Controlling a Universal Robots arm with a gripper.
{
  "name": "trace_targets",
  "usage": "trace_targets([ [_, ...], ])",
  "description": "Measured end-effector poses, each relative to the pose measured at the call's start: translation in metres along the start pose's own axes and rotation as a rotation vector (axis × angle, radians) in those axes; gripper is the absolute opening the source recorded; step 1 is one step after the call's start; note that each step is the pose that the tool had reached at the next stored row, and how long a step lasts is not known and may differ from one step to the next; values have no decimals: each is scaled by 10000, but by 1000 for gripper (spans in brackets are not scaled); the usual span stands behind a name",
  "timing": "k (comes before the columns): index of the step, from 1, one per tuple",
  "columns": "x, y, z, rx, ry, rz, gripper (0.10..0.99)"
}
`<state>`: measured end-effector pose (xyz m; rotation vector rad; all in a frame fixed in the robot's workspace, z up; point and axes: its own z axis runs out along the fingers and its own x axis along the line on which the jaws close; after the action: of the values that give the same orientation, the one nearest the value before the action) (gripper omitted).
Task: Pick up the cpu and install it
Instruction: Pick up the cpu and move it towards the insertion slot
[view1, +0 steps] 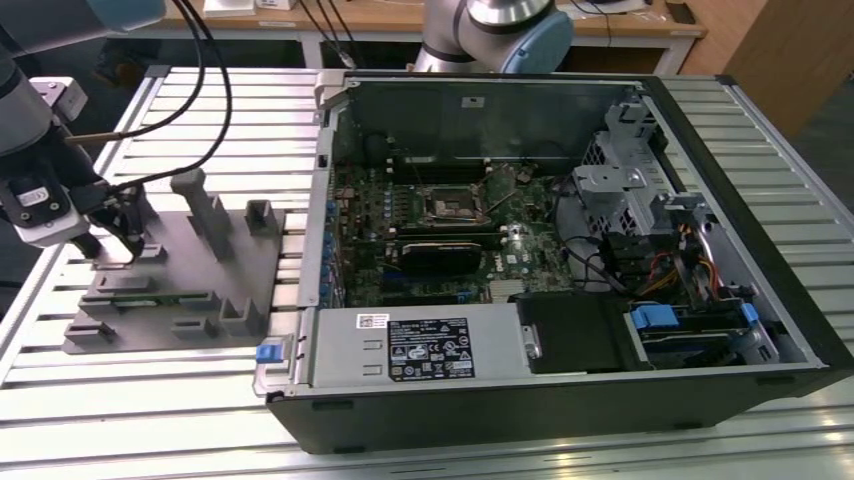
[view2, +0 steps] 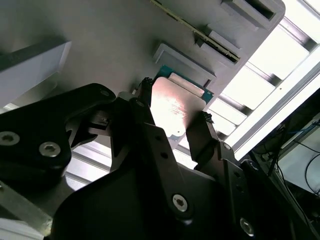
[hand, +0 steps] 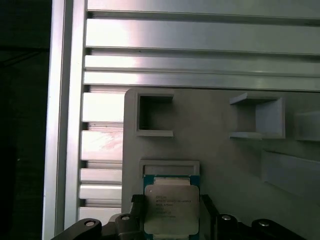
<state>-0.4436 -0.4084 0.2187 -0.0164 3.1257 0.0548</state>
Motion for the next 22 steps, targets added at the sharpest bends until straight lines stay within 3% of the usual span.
trace_targets([
  [22,-3,6,-181,-3,-1,0,525],
])
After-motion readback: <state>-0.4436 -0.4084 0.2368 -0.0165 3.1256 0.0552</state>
